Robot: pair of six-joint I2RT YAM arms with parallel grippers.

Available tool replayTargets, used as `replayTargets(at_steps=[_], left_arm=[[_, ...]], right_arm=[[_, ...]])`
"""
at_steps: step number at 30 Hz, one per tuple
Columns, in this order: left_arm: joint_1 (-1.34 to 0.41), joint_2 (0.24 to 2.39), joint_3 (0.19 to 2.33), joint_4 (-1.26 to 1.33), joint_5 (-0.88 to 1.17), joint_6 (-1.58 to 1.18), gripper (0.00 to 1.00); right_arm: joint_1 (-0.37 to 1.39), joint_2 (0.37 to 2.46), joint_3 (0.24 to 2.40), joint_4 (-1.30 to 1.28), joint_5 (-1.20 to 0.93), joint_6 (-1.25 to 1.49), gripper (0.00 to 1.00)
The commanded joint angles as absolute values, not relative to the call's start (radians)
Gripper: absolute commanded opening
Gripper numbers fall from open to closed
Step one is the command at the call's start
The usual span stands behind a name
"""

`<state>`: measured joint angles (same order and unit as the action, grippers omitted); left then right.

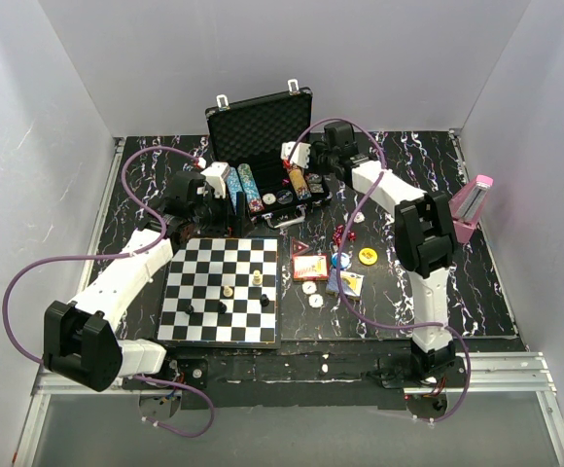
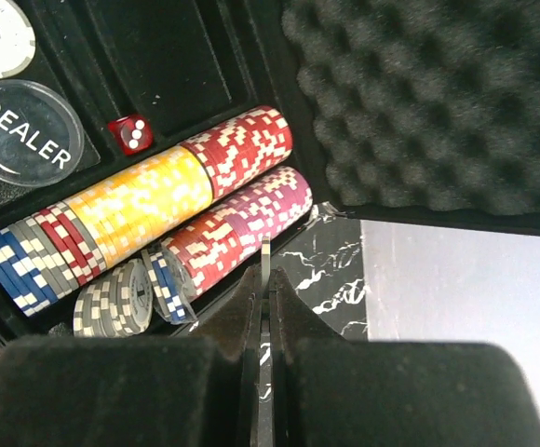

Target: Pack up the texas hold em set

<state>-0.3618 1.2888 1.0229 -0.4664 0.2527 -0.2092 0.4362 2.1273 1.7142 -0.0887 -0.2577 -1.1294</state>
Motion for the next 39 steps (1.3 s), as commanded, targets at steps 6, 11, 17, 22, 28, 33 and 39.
replayTargets(at_steps=[6,11,17,22,28,33,39], left_arm=[[-0.357,1.270,1.045,-0.454,0.275,-0.206,0.98],[-0.357,1.272,1.046,-0.453,0.276,-0.204,0.98],[-0.357,1.278,1.048,-0.453,0.278,-0.206,0.98],[-0.357,1.282,1.046,-0.453,0.282,-0.207,0.98],[-0.357,1.284,1.048,-0.451,0.282,-0.206,0.98],[-0.357,1.290,1.051,-0.453,0.288,-0.206,0.98],[-0.357,1.292,1.049,-0.451,0.290,-0.209,0.98]], right_arm=[[0.410,2.184,1.845,-0.353,-0.327,-1.161,0.01],[0.394,2.198,1.855,-0.394,-0.336,-1.180,0.01],[0.376,2.220,1.873,-0.376,-0.327,-1.206,0.01],[0.377,2.238,1.901,-0.377,-0.330,-1.207,0.01],[0.377,2.250,1.916,-0.408,-0.368,-1.207,0.01],[0.379,2.255,1.905,-0.440,-0.376,-1.223,0.01],[0.379,2.260,1.896,-0.463,-0.396,-1.224,0.01]])
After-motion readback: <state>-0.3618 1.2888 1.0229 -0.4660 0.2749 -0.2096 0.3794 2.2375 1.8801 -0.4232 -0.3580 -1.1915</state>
